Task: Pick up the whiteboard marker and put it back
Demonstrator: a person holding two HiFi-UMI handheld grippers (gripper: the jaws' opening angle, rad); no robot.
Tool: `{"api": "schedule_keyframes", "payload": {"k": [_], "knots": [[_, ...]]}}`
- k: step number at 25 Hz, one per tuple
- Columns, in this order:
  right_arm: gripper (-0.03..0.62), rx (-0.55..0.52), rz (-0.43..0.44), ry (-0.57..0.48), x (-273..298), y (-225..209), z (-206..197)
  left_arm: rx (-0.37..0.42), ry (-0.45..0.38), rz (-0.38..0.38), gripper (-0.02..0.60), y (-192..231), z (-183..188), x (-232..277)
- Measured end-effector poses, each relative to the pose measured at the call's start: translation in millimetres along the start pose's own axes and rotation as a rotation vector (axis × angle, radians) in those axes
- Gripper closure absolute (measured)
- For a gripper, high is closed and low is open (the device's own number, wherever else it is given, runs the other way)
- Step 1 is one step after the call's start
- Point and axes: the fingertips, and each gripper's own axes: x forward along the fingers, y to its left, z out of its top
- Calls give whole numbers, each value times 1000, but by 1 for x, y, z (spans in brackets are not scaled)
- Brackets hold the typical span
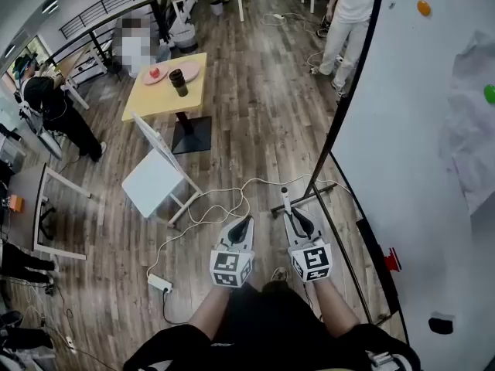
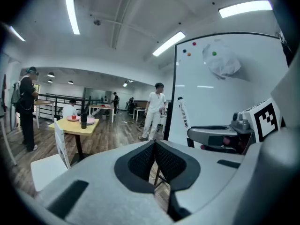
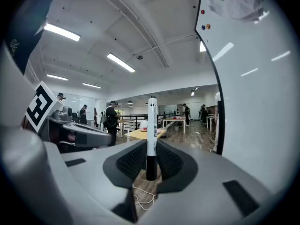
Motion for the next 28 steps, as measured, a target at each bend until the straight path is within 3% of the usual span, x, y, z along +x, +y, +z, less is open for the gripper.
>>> {"api": "schedule_keyframes", "payload": {"k": [5, 14, 20, 23, 28], "knots": [[537, 44, -117, 3, -4, -47, -9, 38, 41, -101, 574, -16, 1, 46], [537, 35, -406, 82, -19, -104, -26, 86, 104, -402, 574, -51, 0, 123], [537, 128, -630, 144, -29, -121, -32, 131, 74, -648, 574, -68, 30, 156], [537, 137, -745, 174, -42, -121, -40, 124, 110, -759, 574, -74, 17, 166], [537, 95, -873, 309, -73, -109, -59, 146, 202, -912, 574, -100, -16, 168]]}}
